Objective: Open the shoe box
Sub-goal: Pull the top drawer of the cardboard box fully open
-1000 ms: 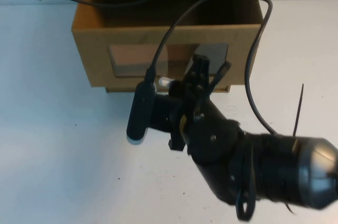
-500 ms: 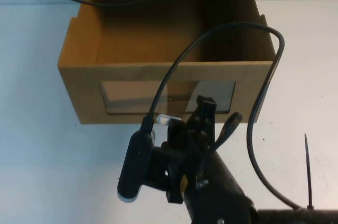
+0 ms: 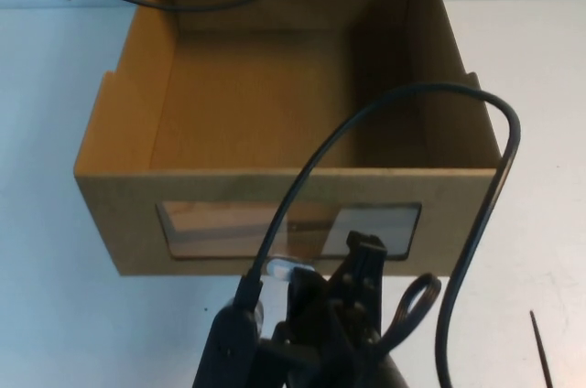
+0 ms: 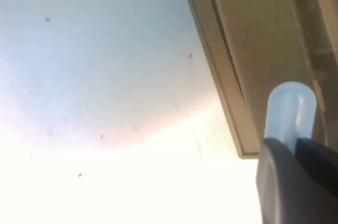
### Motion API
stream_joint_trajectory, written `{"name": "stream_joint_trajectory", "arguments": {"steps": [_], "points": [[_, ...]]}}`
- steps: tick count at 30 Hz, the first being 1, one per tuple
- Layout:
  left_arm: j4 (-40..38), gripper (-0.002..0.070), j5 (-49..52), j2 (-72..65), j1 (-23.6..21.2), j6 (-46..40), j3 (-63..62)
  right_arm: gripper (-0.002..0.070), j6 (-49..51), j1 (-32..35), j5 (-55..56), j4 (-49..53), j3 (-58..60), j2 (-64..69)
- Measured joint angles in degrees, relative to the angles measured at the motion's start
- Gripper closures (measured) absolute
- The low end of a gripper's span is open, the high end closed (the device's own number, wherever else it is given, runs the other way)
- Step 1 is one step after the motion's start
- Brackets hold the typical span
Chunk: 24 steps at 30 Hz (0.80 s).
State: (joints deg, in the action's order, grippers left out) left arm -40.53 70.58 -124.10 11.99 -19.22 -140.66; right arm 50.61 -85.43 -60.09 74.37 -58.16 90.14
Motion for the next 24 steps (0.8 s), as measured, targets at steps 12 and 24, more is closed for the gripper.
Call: {"name": "stream_joint_trajectory", "arguments": {"steps": [12,24], "points": [[0.00,0.0679,-0.10,0.00,0.00,0.00,0.00,0.0594,2.80,-2.48,-4.47,-1.78,0.00,-0.03],[2.24,0.0679,1.33,-0.57,0.00,1.48,-5.26,0.0371,1.61,-2.48,-7.53,-9.17,-6.23,-0.03]]}}
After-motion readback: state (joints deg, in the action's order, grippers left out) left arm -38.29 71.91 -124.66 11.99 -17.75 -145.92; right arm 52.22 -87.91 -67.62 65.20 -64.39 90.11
